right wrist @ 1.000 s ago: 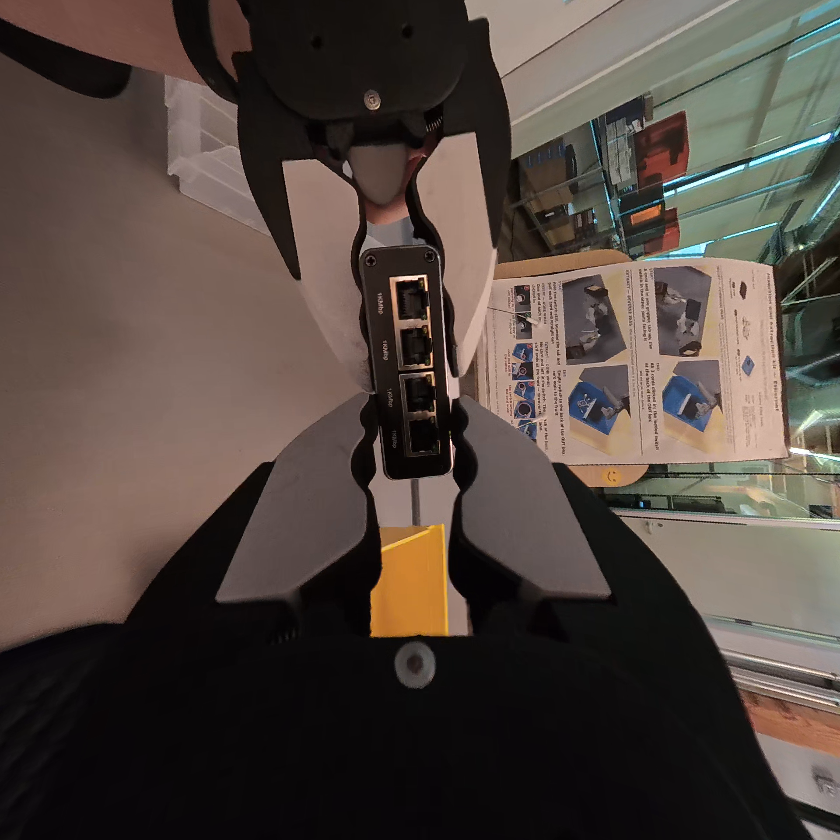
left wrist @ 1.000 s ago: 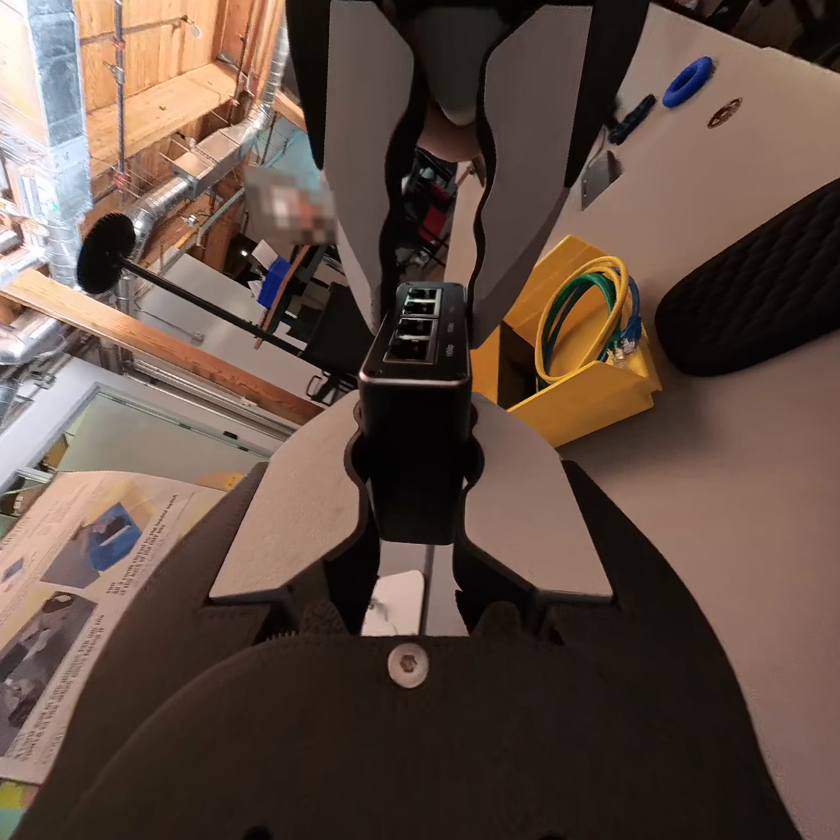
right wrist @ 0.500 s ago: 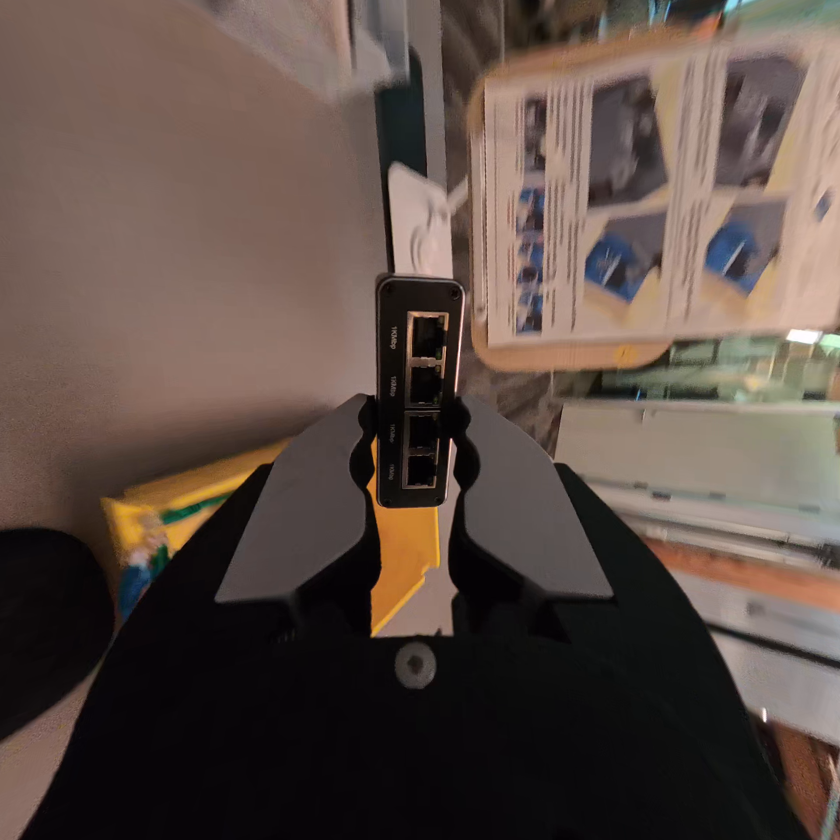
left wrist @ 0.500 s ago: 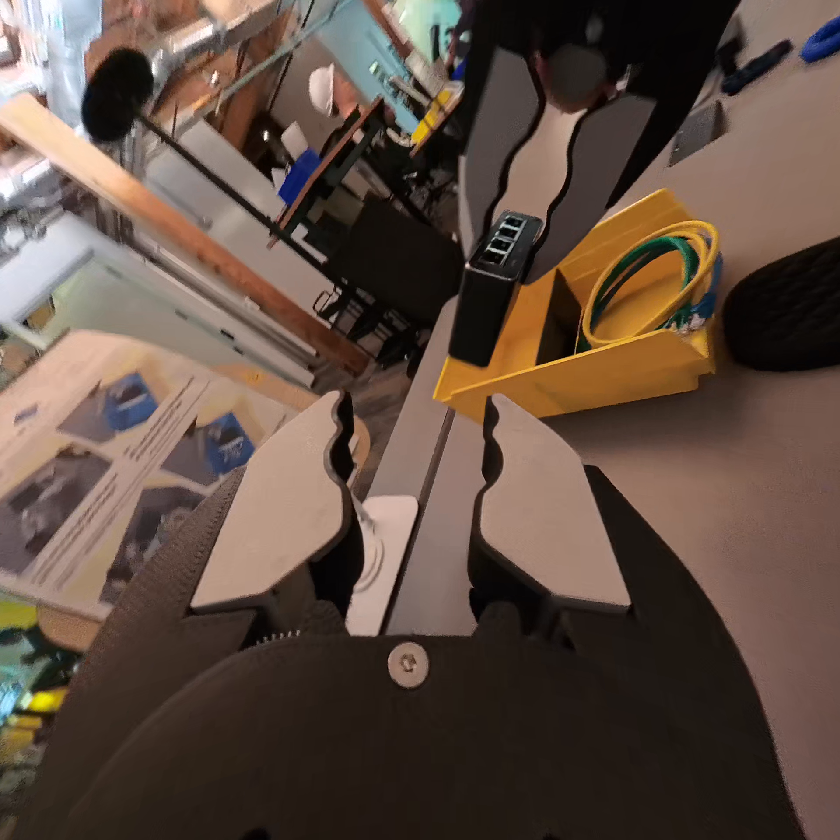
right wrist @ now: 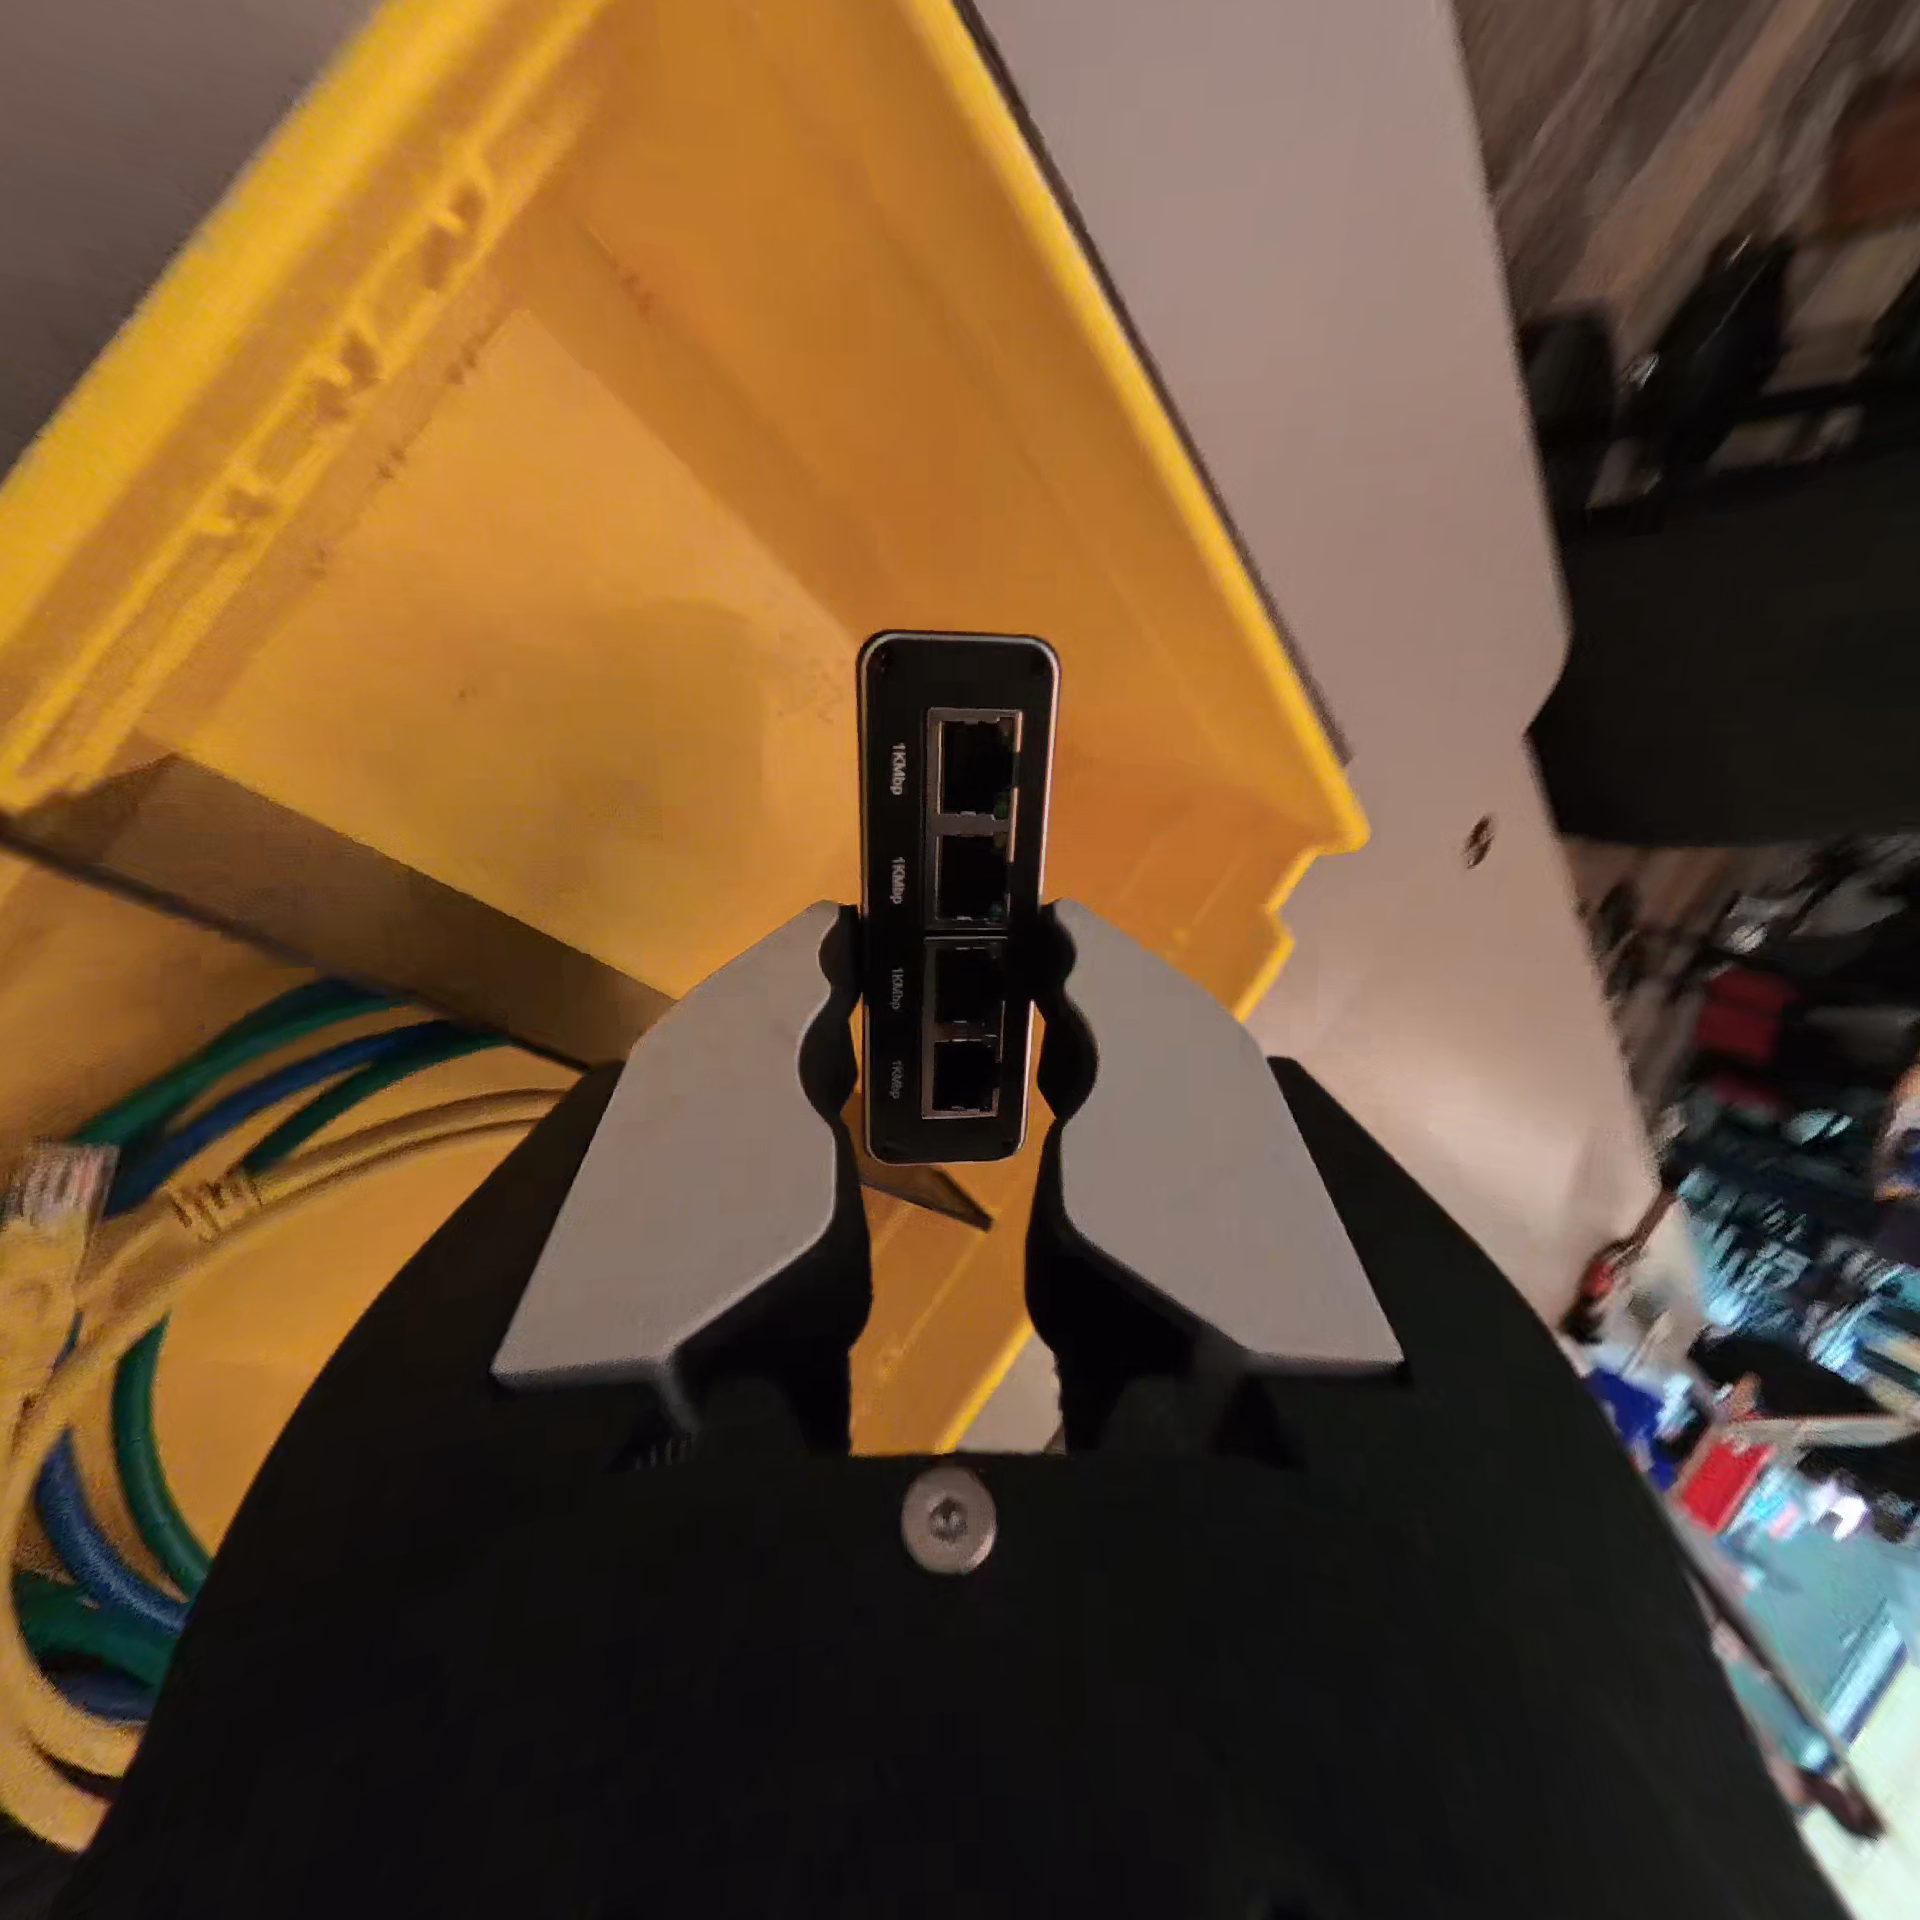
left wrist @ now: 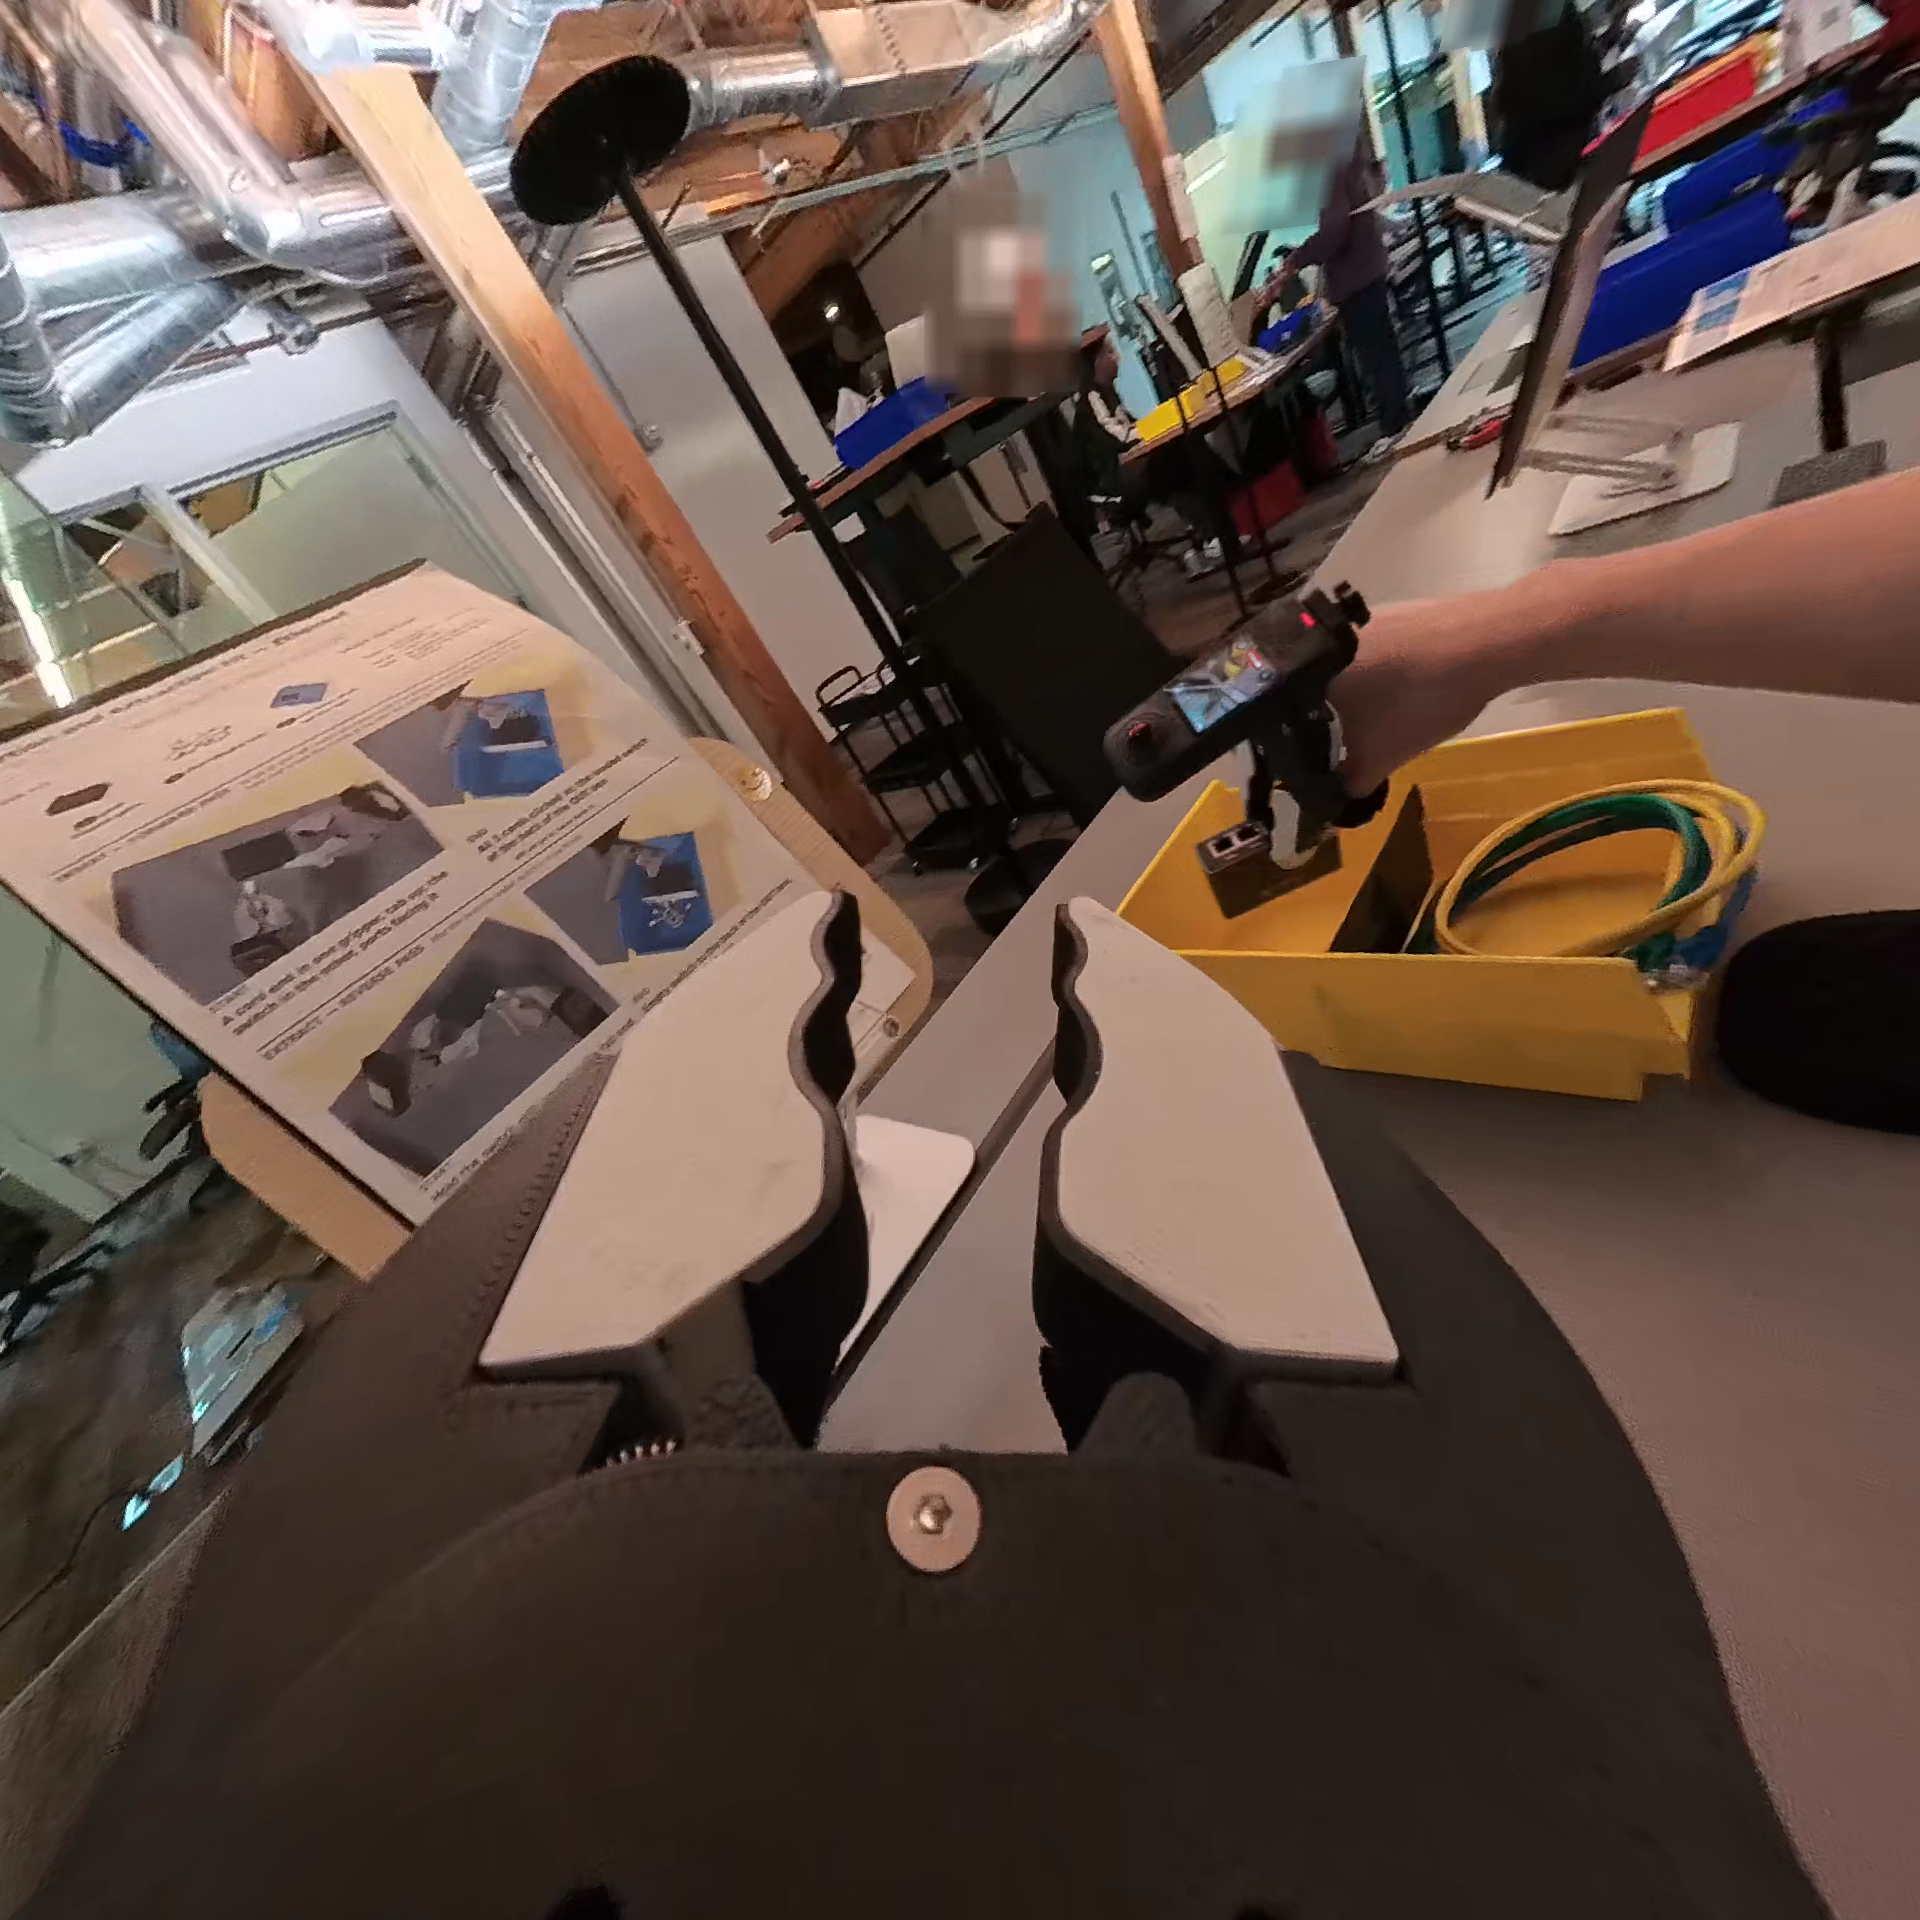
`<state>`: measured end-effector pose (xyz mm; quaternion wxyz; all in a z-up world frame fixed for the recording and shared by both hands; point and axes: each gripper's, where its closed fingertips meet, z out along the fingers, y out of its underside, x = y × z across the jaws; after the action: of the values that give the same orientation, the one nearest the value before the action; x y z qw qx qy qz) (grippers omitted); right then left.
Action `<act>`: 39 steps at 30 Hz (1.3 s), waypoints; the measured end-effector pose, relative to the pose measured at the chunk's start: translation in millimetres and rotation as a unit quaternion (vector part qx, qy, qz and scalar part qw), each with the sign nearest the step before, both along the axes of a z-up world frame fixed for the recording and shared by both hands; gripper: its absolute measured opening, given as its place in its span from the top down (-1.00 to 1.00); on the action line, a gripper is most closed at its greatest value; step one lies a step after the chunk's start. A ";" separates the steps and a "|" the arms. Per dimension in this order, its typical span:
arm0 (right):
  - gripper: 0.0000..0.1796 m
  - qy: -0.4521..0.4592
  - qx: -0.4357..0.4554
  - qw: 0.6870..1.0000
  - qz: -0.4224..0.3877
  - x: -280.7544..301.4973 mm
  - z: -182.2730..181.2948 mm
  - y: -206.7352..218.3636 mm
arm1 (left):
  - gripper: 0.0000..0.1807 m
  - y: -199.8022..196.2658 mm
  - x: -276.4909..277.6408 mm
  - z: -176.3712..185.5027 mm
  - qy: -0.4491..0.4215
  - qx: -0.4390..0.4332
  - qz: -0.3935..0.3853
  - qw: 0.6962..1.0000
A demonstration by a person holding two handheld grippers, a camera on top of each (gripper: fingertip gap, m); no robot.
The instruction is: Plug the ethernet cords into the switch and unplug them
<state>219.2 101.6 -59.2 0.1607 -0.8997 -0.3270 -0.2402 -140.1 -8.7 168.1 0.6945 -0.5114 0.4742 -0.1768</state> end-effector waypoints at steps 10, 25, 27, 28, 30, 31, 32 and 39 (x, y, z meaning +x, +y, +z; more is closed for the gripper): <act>0.62 0.016 -0.025 0.978 -0.206 30.4 -41.7 1.8 | 0.54 30.4 12.2 -19.3 -0.004 -0.056 0.069 0.996; 0.60 0.067 -0.090 0.959 -0.260 11.5 -57.3 -5.9 | 0.48 52.9 16.4 -38.7 -0.095 -0.273 0.022 0.957; 0.61 0.071 -0.094 0.959 -0.256 8.3 -54.6 -5.8 | 0.42 54.1 16.8 -39.6 -0.094 -0.273 0.023 0.957; 0.61 0.073 -0.098 0.960 -0.253 6.8 -52.9 -6.1 | 0.39 54.5 17.0 -39.6 -0.095 -0.272 0.024 0.957; 0.56 0.081 -0.103 0.961 -0.246 3.6 -49.3 -6.3 | 0.33 55.8 17.6 -39.1 -0.097 -0.268 0.030 0.958; 0.56 0.084 -0.105 0.960 -0.245 2.6 -47.2 -6.8 | 0.32 56.6 18.0 -38.5 -0.100 -0.266 0.034 0.958; 0.56 0.083 -0.103 0.961 -0.244 3.7 -44.2 -6.9 | 0.33 57.6 18.4 -37.9 -0.103 -0.265 0.039 0.958; 0.54 0.115 -0.068 0.965 -0.224 4.5 -16.9 -5.8 | 0.25 53.2 22.9 -29.0 -0.130 -0.267 0.019 0.955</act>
<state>223.7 95.8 -76.2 0.0777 -0.9804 -0.1121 -0.1424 -117.2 44.4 139.2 0.5913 -0.6597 0.3059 -0.3487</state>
